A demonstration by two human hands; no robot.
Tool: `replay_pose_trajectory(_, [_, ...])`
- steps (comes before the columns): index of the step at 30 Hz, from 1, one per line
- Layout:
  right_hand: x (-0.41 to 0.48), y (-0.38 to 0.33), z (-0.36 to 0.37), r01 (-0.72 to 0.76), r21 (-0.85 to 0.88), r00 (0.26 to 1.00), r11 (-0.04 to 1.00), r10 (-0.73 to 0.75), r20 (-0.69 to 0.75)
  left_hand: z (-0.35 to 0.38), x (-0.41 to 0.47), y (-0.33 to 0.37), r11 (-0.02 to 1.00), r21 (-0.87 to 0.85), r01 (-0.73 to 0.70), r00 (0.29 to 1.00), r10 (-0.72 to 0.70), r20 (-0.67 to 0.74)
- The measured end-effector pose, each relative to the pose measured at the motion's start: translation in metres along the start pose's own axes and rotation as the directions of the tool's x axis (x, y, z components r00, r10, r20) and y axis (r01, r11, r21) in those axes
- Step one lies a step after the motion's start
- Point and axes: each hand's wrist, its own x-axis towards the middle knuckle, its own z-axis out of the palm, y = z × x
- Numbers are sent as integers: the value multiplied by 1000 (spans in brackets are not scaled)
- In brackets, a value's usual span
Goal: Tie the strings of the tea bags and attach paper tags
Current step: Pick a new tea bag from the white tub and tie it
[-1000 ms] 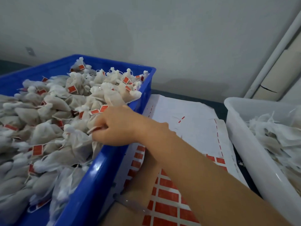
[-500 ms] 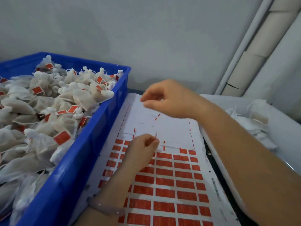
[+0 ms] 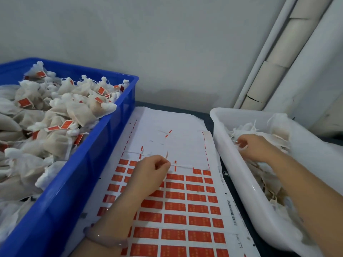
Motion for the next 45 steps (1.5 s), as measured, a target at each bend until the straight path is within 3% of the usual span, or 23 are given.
replay_pose_trajectory(2, [5,5,6,-54,-52,992,997,47,-113,0,1,0,1000,-1,-6,1000,6,3])
replay_pose_trajectory(6, [3,14,14,-126,-83,990,989,120,-71,-1,2,0,1000,5,-14,1000,14,0])
replay_pose_trajectory(10, [4,17,11,-99,-93,965,991,73,-250,0,1,0,1000,7,-22,1000,22,-6])
replay_pose_trajectory(17, [-6,25,-25,4,257,960,966,69,-273,0,1,1,1000,2,-21,1000,21,-11])
replay_pose_trajectory(19, [-11,25,-28,-26,433,973,901,123,-196,-1,1,1,1000,-4,-21,1000,21,-11])
replay_pose_trajectory(22, [-14,25,-25,-80,718,989,692,145,-29,-1,-1,1,1000,-7,-21,1000,21,0])
replay_pose_trajectory(25, [-17,26,-21,-104,830,993,548,98,59,-2,-1,1,1000,-9,-18,1000,18,5])
replay_pose_trajectory(28, [-22,22,-27,-56,891,997,450,75,25,-3,-1,2,1000,-17,-14,1000,14,6])
replay_pose_trajectory(33, [-45,-25,-70,220,924,975,313,-58,-212,-4,-3,9,998,-57,-39,998,36,-50])
replay_pose_trajectory(38, [-88,-101,-64,326,890,943,320,-171,-285,-20,-15,30,869,-424,-253,966,208,-150])
replay_pose_trajectory(42, [-110,-142,-3,225,927,971,300,-151,-187,-29,-22,37,721,-620,-311,938,340,-75])
replay_pose_trajectory(45, [-110,-159,28,128,966,983,225,-160,-93,-33,-24,37,738,-616,-274,952,300,-64])
